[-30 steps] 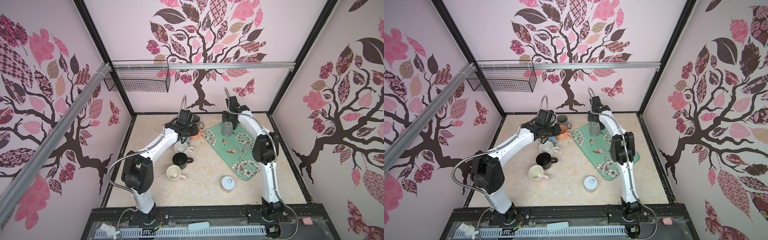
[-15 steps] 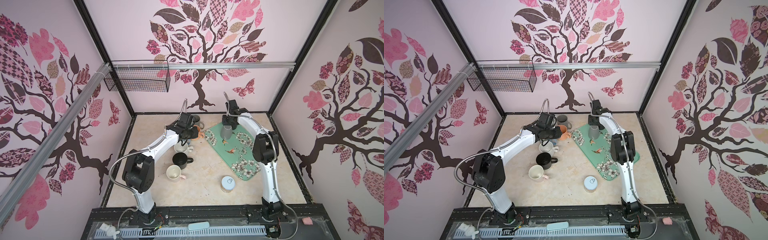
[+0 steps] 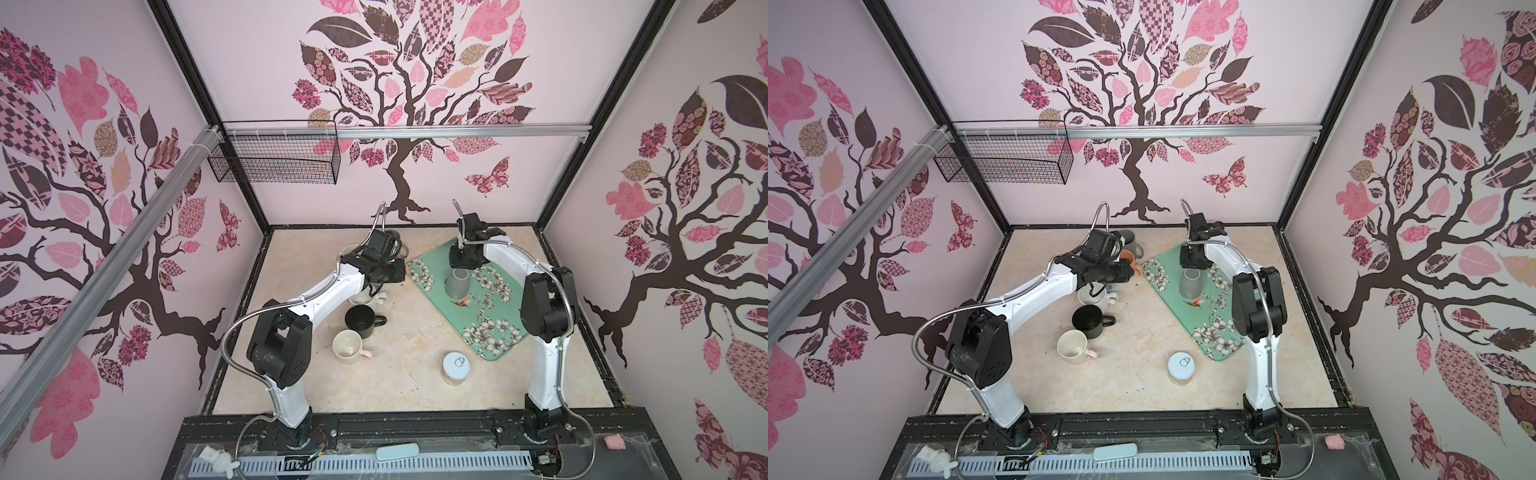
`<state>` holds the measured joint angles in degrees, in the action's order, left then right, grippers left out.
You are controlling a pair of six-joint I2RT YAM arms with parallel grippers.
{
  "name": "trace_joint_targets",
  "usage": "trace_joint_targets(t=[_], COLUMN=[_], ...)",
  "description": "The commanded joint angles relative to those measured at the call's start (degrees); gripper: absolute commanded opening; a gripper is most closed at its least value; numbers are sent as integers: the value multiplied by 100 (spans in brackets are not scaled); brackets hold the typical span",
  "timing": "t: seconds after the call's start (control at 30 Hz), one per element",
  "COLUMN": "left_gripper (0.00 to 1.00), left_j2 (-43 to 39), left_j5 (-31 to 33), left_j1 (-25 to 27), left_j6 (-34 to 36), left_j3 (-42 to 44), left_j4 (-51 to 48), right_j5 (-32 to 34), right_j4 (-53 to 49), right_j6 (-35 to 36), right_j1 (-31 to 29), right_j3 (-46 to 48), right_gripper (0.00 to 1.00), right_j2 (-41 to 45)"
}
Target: Turn the mug right side up
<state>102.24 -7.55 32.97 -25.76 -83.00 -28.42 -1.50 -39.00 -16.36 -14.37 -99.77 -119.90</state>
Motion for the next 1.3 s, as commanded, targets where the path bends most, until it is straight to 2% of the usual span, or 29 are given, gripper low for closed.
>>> trace_joint_targets(t=[0.0, 0.1, 0.17, 0.43, 0.7, 0.97, 1.13, 1.27], left_gripper=[22, 22, 22, 22, 22, 23, 24, 24], left_j2=[-157, -133, -76, 434, 1221, 2082, 2530, 2587], left_j5=[-156, -342, -394, -460, -566, -536, -304, -258], left_j1=[385, 764, 1031, 1732, 1988, 2038, 1859, 1549], left_j6=[309, 418, 504, 445, -49, -315, -331, -507], left_j3=[21, -28, -103, -470, -1014, -1774, -2373, -2311], left_j4=[188, 352, 420, 706, 1094, 1300, 899, 828], right_j5=[-665, -1544, -1882, -2331, -3019, -3088, -2591, -2268], right_j4=[-90, 76, 86, 120, 127, -240, -504, -344], right_j6=[-257, -461, -551, -474, -279, 131, 126, 47], right_j1=[334, 619, 760, 1027, 1041, 1038, 1082, 1157], right_j3=[129, 271, 272, -128, -356, -387, -199, 252], right_gripper=[41, 42, 42, 45, 40, 36, 33, 32], right_j2=[386, 371, 361, 353, -134, -546, -427, -21])
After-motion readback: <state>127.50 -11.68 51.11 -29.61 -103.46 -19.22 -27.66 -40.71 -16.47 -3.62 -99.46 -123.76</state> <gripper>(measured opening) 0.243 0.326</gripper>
